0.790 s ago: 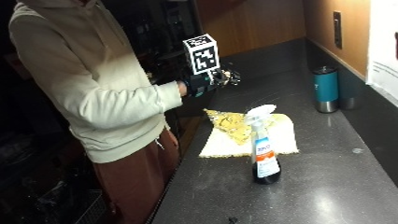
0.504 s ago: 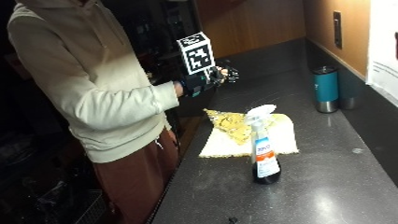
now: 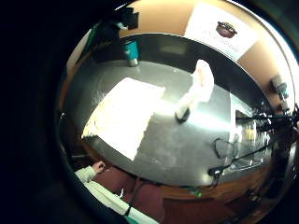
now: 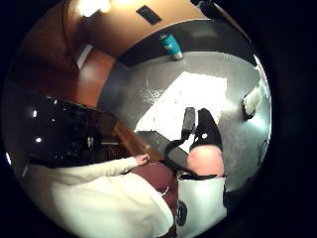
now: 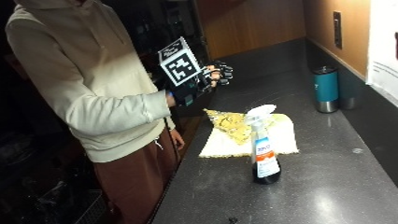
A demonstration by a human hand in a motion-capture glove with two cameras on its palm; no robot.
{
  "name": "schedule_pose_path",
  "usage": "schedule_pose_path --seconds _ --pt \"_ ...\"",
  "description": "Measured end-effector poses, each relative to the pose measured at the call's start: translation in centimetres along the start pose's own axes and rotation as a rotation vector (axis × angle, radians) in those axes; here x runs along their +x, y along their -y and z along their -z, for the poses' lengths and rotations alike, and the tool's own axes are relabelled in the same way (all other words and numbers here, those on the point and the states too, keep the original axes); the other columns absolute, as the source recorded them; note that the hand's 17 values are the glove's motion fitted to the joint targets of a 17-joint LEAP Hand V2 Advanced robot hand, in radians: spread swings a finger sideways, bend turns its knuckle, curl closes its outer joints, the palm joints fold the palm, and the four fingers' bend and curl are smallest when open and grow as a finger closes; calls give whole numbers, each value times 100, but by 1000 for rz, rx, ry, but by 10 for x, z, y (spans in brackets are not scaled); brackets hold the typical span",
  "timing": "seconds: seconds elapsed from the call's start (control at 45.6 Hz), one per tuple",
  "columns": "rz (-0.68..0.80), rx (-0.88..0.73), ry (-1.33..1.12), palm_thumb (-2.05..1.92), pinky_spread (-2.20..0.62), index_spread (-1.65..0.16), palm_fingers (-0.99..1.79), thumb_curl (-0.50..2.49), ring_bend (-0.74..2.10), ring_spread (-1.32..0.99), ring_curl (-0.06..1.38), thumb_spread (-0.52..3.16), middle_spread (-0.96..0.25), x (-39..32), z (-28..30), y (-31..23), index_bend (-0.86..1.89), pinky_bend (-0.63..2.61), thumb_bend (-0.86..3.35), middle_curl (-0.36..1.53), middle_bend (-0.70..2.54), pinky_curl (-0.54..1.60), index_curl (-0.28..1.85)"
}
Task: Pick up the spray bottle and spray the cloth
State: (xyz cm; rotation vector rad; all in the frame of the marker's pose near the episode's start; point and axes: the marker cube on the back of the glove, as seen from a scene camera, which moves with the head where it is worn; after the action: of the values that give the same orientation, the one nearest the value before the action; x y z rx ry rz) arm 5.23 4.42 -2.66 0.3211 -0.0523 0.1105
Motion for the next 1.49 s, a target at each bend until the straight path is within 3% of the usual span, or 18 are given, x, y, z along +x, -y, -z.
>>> schedule_pose_path --seconds 0.373,0.833,1.491 --pt "-89 141 77 76 16 -36 46 44 37 -1 28 104 -3 66 -3 -30 9 33 6 32 22 32 23" --pt "-355 275 311 68 13 -29 24 43 46 -2 33 101 -2 146 -36 -57 6 51 -4 35 22 38 14" --pt "-711 370 669 67 13 -29 2 39 40 -1 30 90 -3 171 -117 -4 14 52 -4 34 19 36 18"
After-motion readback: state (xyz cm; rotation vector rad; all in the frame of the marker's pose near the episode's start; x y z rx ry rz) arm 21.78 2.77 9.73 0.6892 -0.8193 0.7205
